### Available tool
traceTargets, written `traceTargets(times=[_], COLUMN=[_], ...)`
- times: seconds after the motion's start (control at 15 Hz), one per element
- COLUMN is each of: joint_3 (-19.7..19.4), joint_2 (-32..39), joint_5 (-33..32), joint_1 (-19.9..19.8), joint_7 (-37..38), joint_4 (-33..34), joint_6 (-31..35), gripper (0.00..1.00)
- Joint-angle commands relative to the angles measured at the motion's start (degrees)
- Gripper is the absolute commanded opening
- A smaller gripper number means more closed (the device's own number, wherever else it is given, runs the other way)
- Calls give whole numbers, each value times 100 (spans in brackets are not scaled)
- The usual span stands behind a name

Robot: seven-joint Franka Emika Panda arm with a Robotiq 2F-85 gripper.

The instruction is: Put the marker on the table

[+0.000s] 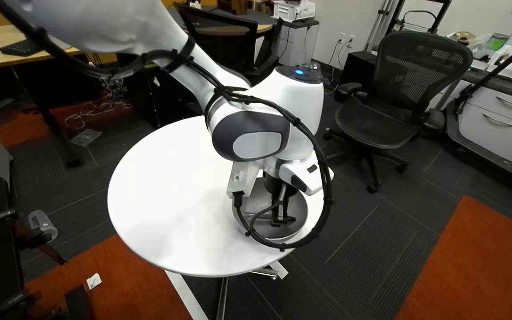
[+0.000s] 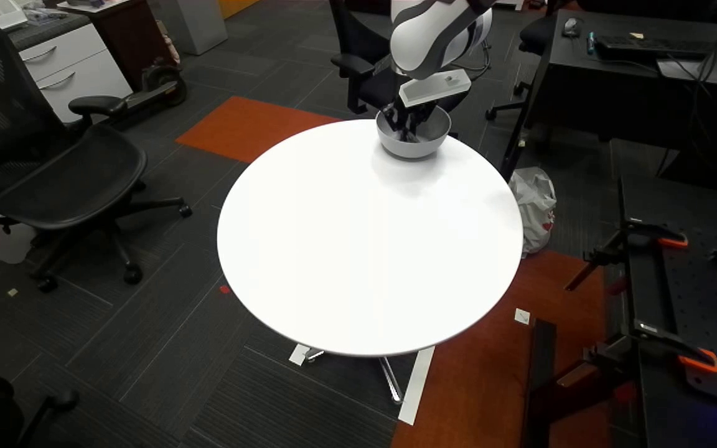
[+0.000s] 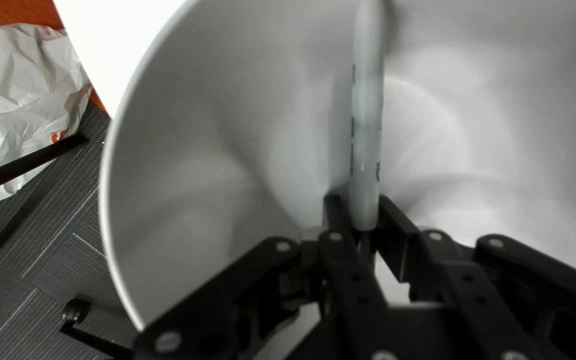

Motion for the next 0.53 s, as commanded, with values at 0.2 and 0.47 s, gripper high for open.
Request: traceTargets(times=[0.2,0.47], joint_3=[-60,-152], joint_2=[-598,-1575], joint_5=[-10,-77], joint_1=[174,324], joint_7=[137,143], joint_4=[-505,-1065], joint_6=[76,177], gripper=[4,4])
